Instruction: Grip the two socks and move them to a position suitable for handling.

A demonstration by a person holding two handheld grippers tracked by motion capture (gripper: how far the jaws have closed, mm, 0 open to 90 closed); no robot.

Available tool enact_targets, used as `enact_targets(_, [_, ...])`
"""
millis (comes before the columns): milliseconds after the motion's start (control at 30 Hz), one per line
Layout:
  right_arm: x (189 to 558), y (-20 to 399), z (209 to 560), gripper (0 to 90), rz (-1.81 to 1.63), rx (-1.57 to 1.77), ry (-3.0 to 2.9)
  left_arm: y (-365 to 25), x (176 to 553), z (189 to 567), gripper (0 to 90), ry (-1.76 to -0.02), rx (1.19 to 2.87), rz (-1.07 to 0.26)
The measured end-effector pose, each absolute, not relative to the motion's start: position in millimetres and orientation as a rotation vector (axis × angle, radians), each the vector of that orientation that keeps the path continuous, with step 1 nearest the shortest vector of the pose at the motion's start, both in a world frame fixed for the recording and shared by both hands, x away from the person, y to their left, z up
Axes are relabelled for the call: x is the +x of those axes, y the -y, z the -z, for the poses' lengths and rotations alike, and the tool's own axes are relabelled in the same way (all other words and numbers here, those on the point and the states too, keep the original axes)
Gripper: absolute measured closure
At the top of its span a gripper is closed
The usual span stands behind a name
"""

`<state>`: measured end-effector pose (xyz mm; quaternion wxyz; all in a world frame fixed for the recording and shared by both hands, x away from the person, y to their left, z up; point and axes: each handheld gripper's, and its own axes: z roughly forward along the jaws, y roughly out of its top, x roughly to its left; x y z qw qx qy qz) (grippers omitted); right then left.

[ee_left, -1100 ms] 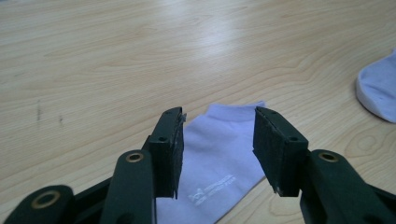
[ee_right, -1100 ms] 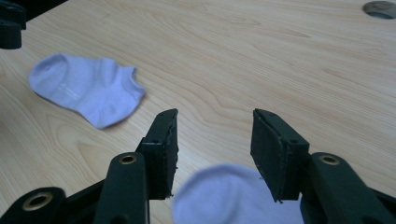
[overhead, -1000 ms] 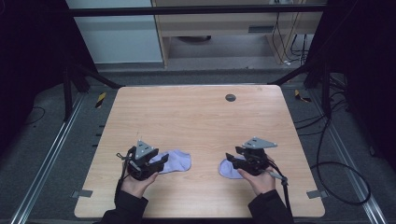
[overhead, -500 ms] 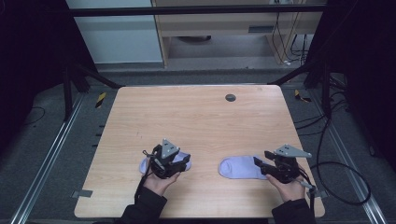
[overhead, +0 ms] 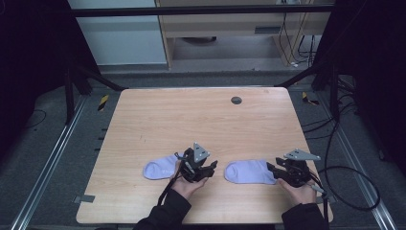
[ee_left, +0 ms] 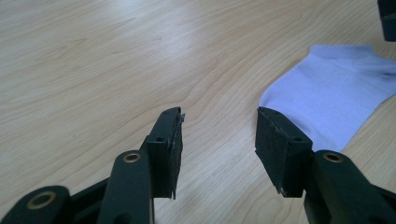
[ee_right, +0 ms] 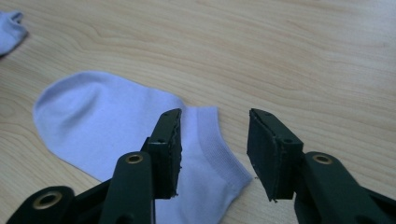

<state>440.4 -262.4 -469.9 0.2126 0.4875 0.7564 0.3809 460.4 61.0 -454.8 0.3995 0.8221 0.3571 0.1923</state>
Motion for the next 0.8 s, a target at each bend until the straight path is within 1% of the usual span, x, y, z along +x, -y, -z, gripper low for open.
enact_targets(200, [446.2, 266.4, 476.7, 59.6, -1.013, 1.384, -2.114, -36.7, 463.9, 464.9, 53.0, -0.88, 2.104, -0.476])
enact_targets(367, [450.1, 268.8, 481.3, 62.1, -0.991, 1.397, -2.133, -24.6, 466.6, 472.8, 54.7, -0.885, 2.121, -0.455])
enact_targets(533, [455.2, 269.2, 488.4, 63.8, -0.956, 1.409, -2.161, -17.3, 469.5, 481.6, 59.5, -0.895, 2.15, -0.429])
enact_targets(567, [455.4, 266.7, 490.6, 64.2, -0.947, 1.398, -2.188, -15.9, 470.0, 483.5, 62.0, -0.896, 2.159, -0.433])
enact_targets(633, [455.4, 265.9, 491.2, 64.3, -0.935, 1.396, -2.192, -14.6, 470.7, 485.5, 62.4, -0.897, 2.168, -0.425])
enact_targets(767, [455.6, 265.0, 493.4, 65.5, -0.906, 1.398, -2.213, -12.2, 472.5, 489.1, 68.0, -0.9, 2.191, -0.411])
enact_targets(800, [455.9, 264.7, 494.2, 67.2, -0.891, 1.396, -2.224, -11.8, 472.9, 490.0, 69.4, -0.905, 2.193, -0.406])
